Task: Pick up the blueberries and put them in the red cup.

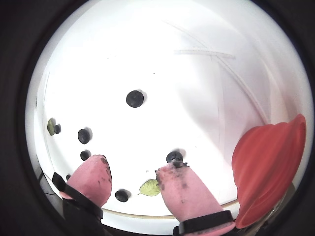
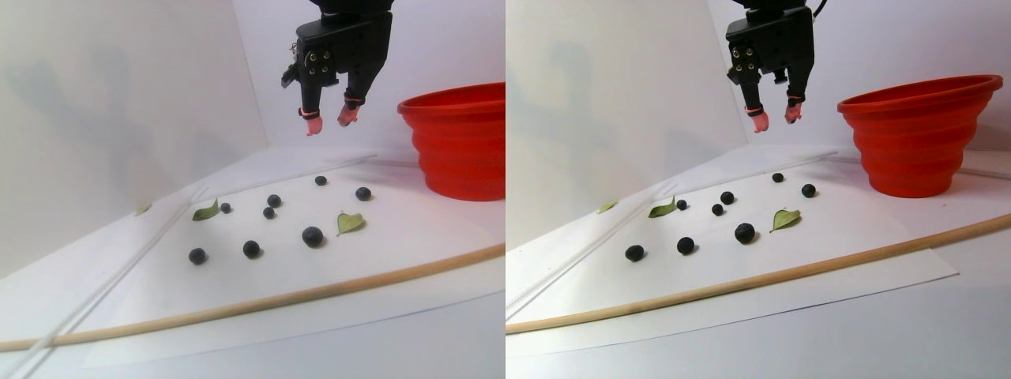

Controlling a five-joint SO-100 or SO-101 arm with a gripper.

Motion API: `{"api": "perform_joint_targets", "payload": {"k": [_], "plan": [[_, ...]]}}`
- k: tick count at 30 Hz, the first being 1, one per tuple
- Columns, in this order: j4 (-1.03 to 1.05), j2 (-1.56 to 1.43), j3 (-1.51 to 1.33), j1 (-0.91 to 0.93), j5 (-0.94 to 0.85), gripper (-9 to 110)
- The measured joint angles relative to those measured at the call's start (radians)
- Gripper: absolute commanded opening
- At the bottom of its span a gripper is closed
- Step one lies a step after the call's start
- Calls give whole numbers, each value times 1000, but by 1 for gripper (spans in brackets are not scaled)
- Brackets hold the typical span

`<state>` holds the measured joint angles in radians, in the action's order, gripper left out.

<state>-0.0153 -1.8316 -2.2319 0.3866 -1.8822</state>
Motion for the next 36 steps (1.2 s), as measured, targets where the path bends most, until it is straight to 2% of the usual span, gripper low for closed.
{"api": "perform_joint_targets", "payload": {"k": [36], "plan": [[-245, 287, 67, -12, 25, 20]]}}
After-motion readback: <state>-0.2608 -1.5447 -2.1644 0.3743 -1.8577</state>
